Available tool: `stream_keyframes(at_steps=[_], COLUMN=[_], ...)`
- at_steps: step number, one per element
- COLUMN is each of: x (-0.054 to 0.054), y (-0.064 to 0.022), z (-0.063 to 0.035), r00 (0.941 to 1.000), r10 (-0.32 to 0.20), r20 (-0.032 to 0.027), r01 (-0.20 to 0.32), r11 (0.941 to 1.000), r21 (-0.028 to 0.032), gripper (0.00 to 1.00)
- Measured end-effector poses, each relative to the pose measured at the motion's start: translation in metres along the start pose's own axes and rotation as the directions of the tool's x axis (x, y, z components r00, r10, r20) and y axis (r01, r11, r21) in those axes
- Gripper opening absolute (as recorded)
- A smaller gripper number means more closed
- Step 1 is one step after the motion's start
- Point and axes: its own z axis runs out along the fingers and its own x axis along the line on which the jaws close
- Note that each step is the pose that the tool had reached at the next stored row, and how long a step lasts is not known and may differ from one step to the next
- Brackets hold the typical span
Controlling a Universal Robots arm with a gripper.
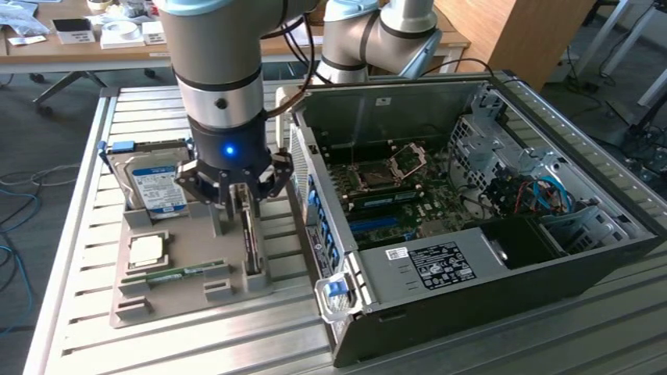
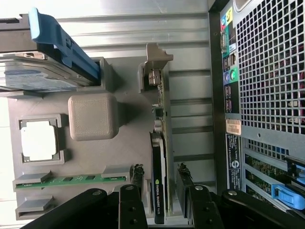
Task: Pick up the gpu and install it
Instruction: 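Pick up the gpu and move the gpu toward the slot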
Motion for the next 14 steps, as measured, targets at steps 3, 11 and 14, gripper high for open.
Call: stream_keyframes(at_steps=[3, 11, 14], x=[0.000, 0.000, 0.000], y=[-0.0001, -0.0006, -0.0007], z=[0.0032, 0.0127, 0.0148], r00=[1.0000, 1.0000, 1.0000], r10=[0.000, 0.000, 0.000], r20=[-0.0001, 0.0000, 0.0000], r01=[0.000, 0.000, 0.000], r11=[1.0000, 1.0000, 1.0000], r21=[0.0000, 0.0000, 0.0000], gripper=[0.42, 0.42, 0.42])
